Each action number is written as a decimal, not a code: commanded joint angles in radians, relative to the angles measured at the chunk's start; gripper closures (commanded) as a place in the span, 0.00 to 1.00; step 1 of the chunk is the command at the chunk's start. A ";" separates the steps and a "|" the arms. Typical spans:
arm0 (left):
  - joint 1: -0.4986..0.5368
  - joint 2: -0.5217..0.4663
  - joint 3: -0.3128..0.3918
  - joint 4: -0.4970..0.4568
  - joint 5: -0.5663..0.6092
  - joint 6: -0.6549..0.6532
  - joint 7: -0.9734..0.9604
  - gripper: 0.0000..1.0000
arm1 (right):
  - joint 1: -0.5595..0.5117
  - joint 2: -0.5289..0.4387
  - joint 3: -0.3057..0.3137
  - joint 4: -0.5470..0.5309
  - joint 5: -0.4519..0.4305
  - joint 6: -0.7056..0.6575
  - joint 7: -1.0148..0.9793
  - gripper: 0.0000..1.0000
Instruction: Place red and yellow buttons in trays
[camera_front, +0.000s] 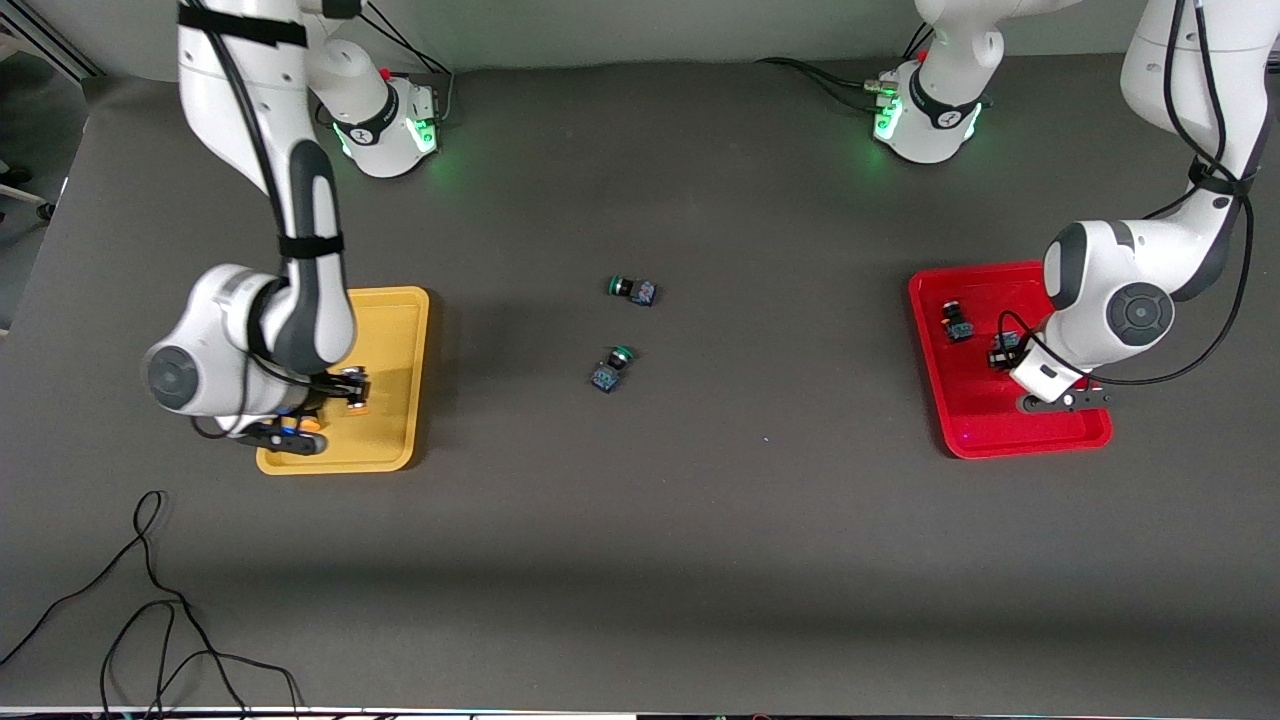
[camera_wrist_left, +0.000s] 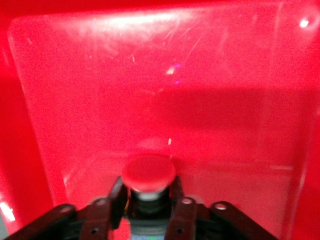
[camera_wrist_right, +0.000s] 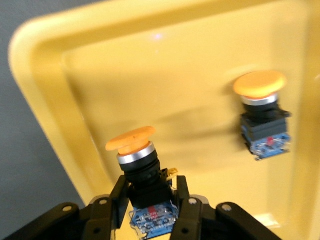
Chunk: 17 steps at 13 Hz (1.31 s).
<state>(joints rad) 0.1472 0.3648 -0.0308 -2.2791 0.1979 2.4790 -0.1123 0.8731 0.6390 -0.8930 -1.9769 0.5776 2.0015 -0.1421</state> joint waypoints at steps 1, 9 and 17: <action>0.023 -0.047 -0.015 0.000 0.015 -0.008 0.028 0.00 | 0.004 0.019 0.003 0.016 0.025 -0.009 -0.007 0.89; -0.054 -0.264 -0.076 0.409 -0.046 -0.706 0.034 0.00 | 0.013 -0.033 -0.065 0.148 0.031 -0.163 0.001 0.00; -0.055 -0.394 -0.078 0.491 -0.172 -0.808 0.128 0.00 | 0.053 -0.151 -0.178 0.401 -0.102 -0.420 0.042 0.00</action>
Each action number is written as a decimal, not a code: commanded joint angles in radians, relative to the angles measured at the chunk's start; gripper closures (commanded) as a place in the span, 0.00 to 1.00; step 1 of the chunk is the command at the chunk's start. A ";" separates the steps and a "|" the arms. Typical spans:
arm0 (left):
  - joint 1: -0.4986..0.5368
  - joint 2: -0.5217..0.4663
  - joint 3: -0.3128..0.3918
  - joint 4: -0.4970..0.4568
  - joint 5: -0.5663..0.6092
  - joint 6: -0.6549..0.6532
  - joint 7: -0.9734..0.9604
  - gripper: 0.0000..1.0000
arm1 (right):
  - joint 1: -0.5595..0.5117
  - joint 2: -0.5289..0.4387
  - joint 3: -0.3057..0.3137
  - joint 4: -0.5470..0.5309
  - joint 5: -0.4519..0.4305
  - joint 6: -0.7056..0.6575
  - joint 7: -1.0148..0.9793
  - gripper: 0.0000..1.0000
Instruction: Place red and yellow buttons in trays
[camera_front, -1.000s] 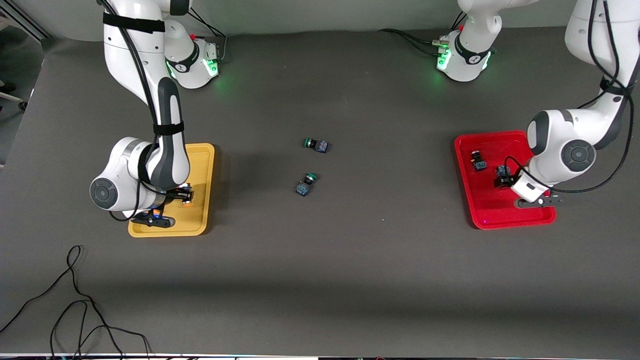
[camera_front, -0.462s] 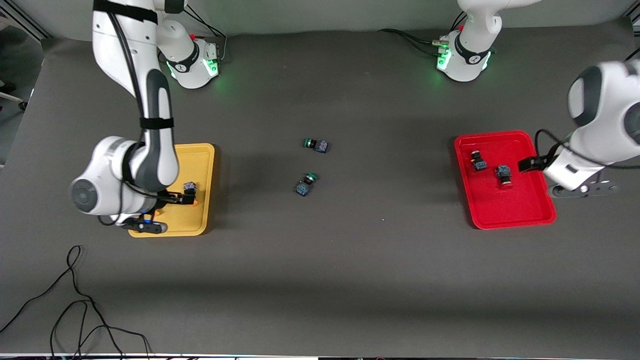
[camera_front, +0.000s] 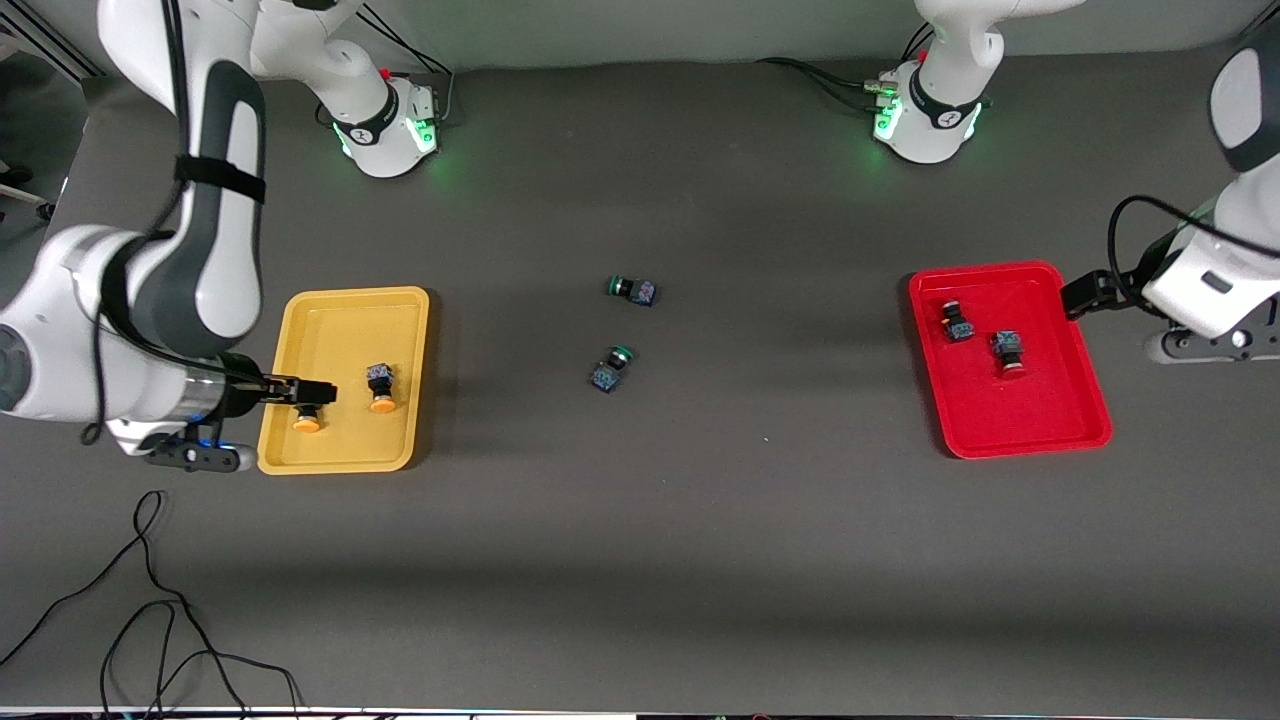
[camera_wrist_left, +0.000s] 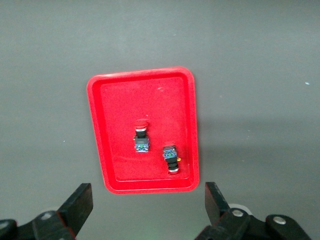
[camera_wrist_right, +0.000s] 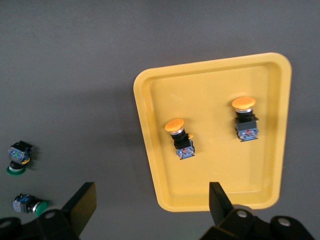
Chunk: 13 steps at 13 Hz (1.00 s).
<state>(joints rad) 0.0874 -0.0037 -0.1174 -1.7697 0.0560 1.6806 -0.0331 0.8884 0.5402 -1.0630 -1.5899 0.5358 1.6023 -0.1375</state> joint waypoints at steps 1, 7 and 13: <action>-0.003 -0.027 0.013 -0.013 -0.031 -0.027 0.042 0.00 | 0.062 -0.078 -0.012 0.018 -0.095 -0.019 0.068 0.00; -0.112 -0.041 0.133 0.022 -0.022 -0.117 0.030 0.00 | 0.080 -0.236 0.030 0.045 -0.230 -0.015 0.189 0.00; -0.109 -0.019 0.133 0.022 -0.018 -0.108 0.044 0.00 | -0.433 -0.420 0.590 0.005 -0.431 0.024 0.242 0.00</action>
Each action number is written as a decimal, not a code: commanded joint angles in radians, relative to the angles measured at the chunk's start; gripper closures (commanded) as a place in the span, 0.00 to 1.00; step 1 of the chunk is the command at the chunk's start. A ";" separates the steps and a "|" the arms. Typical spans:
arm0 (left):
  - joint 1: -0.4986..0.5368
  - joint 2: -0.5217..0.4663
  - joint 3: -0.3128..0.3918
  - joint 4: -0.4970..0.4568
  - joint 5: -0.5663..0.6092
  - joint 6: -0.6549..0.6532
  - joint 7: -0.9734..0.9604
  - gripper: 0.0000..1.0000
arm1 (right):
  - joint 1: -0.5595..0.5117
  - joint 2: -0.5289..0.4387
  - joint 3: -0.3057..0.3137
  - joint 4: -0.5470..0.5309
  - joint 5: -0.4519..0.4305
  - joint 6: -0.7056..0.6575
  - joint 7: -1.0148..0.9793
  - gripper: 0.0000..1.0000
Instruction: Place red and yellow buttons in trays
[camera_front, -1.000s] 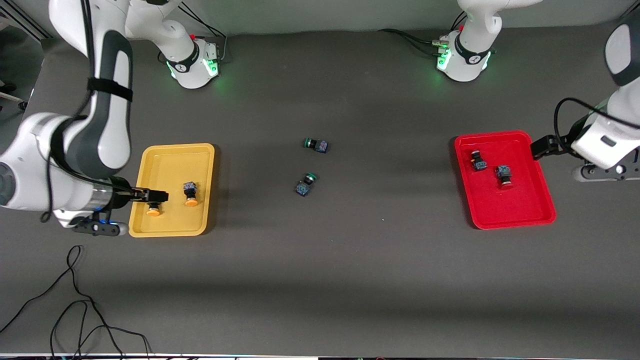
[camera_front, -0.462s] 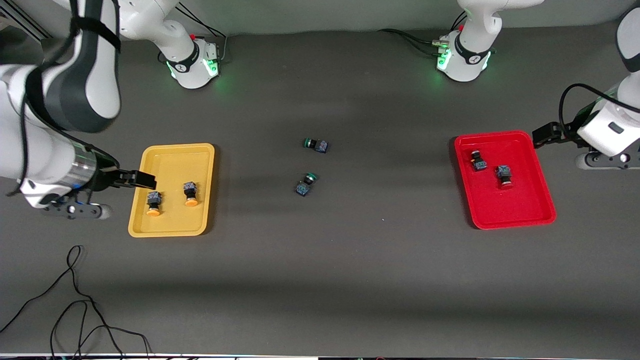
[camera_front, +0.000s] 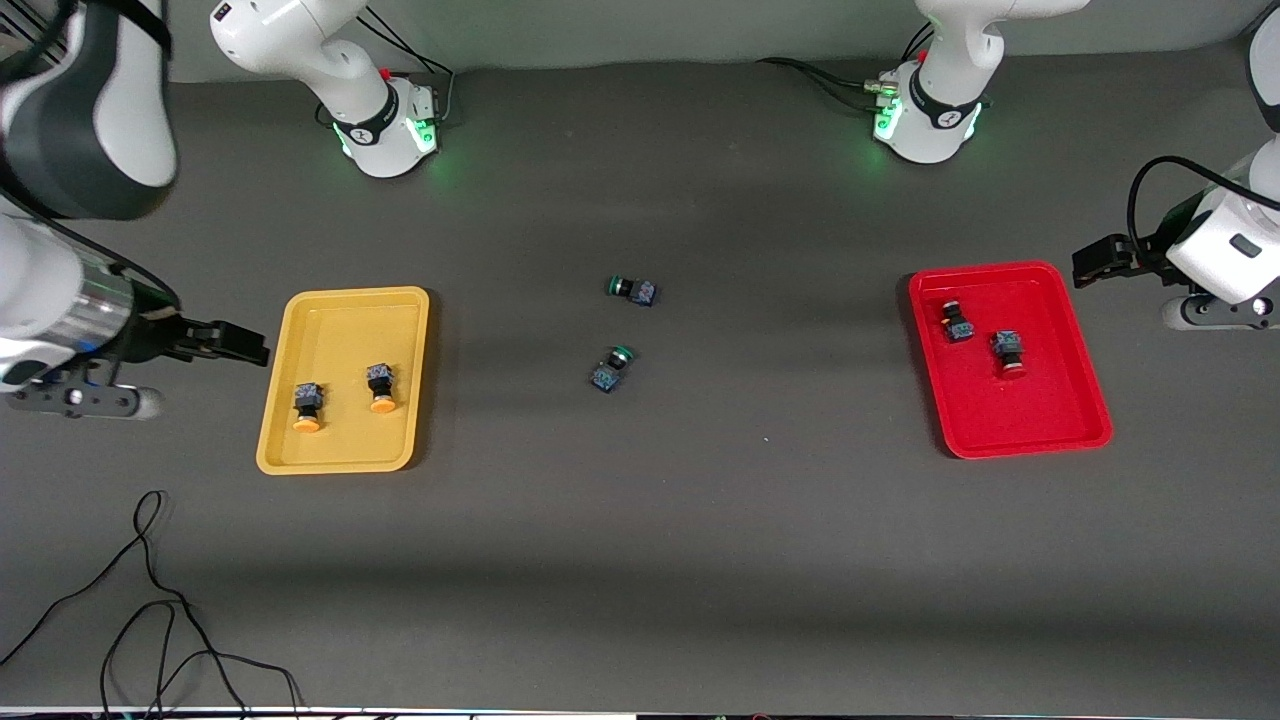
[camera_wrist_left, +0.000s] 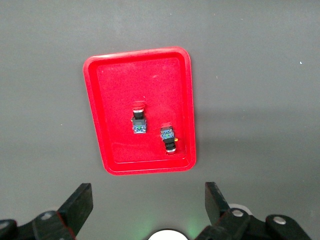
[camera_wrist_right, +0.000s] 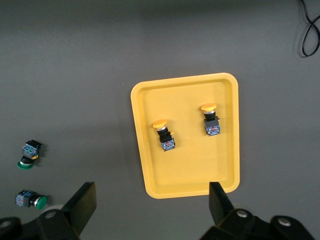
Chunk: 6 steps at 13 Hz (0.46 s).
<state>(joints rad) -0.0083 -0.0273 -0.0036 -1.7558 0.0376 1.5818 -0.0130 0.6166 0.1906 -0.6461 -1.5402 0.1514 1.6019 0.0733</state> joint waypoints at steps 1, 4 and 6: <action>-0.013 0.006 0.020 0.009 0.002 -0.013 0.024 0.00 | -0.270 -0.098 0.280 -0.064 -0.070 0.039 0.031 0.00; -0.009 0.007 0.025 0.006 0.024 -0.023 0.021 0.00 | -0.581 -0.170 0.579 -0.147 -0.099 0.079 0.029 0.00; 0.002 0.021 0.025 0.002 0.027 -0.019 0.019 0.00 | -0.664 -0.183 0.655 -0.155 -0.099 0.081 0.029 0.00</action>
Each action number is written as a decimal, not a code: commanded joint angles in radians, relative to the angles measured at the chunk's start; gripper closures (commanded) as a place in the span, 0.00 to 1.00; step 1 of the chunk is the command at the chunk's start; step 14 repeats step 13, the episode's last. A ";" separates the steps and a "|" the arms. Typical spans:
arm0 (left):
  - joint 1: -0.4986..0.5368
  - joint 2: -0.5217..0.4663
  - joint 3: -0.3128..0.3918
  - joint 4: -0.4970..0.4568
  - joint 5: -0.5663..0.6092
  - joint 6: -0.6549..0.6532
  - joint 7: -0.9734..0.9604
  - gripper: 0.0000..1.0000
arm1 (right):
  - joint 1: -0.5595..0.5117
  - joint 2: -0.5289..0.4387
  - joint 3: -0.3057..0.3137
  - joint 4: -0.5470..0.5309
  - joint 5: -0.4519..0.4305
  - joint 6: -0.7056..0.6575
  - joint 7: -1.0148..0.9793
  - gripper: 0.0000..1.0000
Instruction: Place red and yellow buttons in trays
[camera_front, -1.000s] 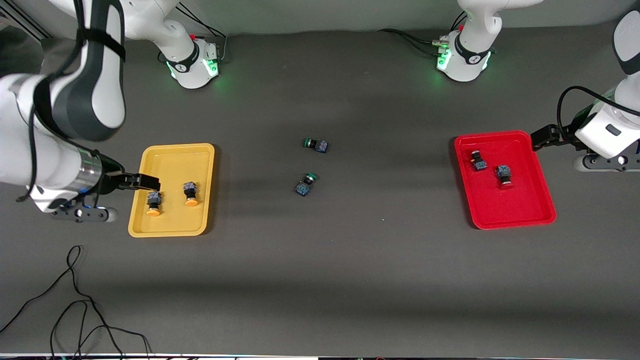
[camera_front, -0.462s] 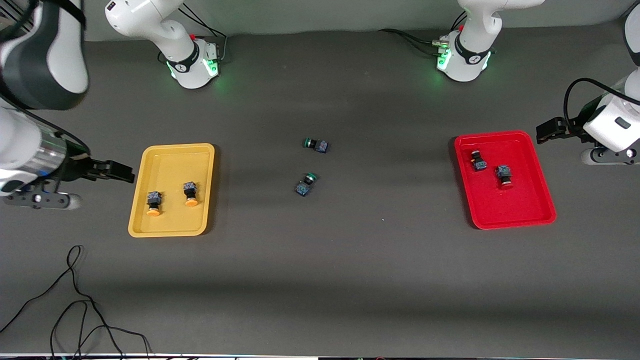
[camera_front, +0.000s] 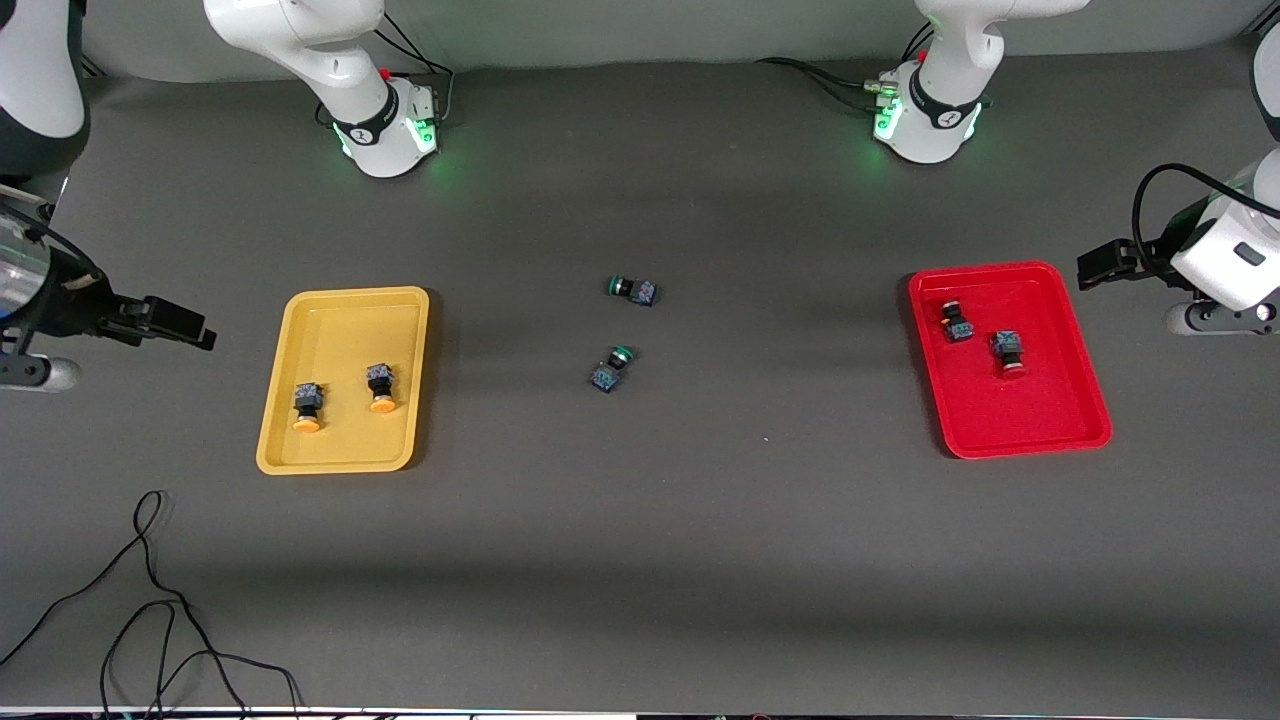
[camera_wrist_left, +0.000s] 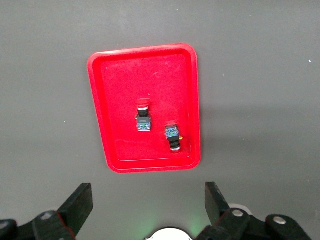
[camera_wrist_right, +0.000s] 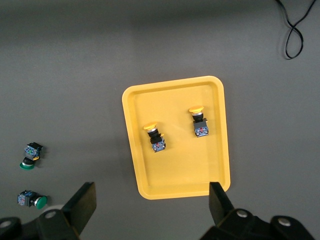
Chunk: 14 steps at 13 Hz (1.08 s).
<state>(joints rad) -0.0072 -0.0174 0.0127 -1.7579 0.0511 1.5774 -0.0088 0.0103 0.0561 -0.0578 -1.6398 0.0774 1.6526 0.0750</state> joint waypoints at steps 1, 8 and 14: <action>0.000 0.011 0.007 0.006 0.013 -0.016 0.007 0.00 | -0.055 -0.051 0.066 -0.049 -0.025 0.029 0.023 0.00; 0.000 0.013 0.006 0.006 0.013 -0.019 0.012 0.00 | -0.052 -0.056 0.059 -0.021 -0.088 0.015 -0.015 0.00; 0.001 0.014 0.007 0.006 0.013 -0.019 0.021 0.00 | -0.053 -0.061 0.058 -0.018 -0.087 0.004 -0.038 0.00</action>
